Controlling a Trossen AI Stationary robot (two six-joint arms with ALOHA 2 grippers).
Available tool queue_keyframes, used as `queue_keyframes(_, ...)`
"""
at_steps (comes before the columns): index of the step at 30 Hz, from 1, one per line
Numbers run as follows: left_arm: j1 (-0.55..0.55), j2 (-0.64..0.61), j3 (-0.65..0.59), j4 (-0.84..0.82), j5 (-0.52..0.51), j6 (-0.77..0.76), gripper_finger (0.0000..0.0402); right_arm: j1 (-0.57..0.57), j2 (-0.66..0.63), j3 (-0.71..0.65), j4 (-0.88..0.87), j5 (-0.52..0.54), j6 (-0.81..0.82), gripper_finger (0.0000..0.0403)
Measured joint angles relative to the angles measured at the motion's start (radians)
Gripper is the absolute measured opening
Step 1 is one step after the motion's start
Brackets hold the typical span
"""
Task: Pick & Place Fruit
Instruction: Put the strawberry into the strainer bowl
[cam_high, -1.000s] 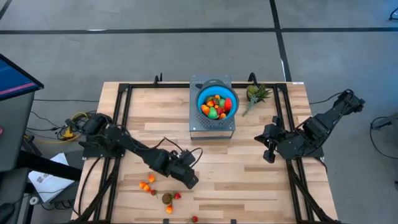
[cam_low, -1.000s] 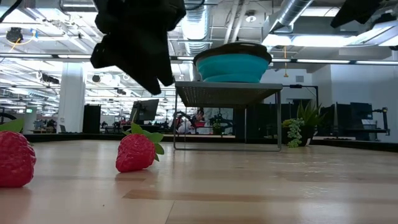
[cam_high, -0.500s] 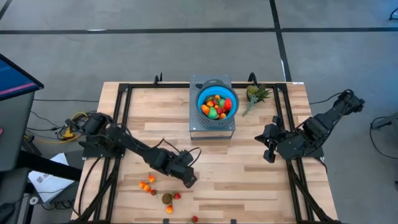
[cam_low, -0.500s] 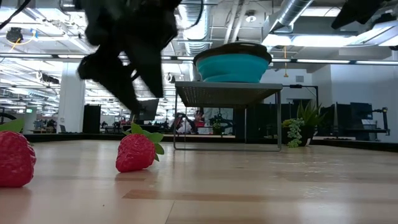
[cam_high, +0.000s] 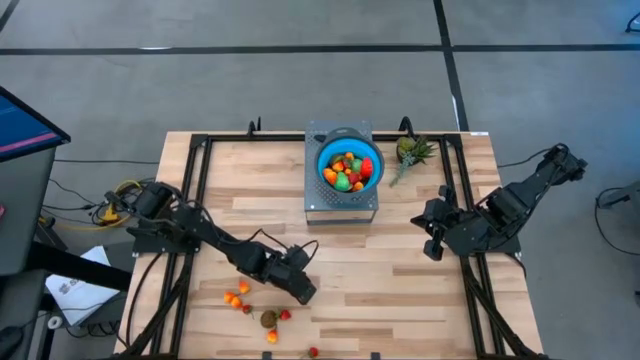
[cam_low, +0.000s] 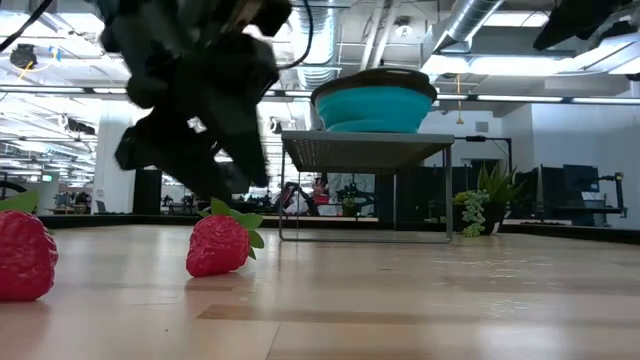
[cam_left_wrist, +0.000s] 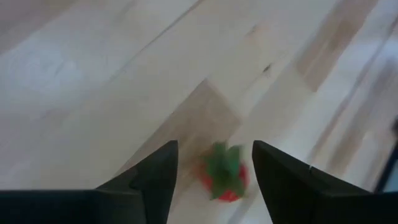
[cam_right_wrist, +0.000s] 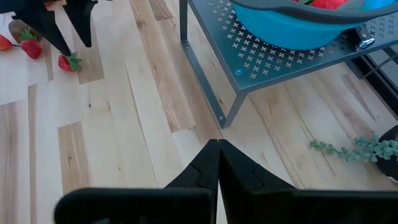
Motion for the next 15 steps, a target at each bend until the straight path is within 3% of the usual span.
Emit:
queue_keyframes(4, -0.003, 0.0, -0.03, 0.034, 0.0, 0.008, 0.0198, 0.0, 0.0, 0.0, -0.001, 0.0, 0.0, 0.0)
queue_keyframes(10, 0.001, 0.0, -0.069, 0.211, 0.0, 0.097, 0.0196, 0.0, 0.0, 0.0, -0.008, 0.0, 0.0, 0.0)
queue_keyframes(15, 0.002, 0.018, -0.072, 0.204, 0.0, 0.111, 0.019, 0.0, 0.0, 0.0, -0.008, 0.0, 0.0, 0.0)
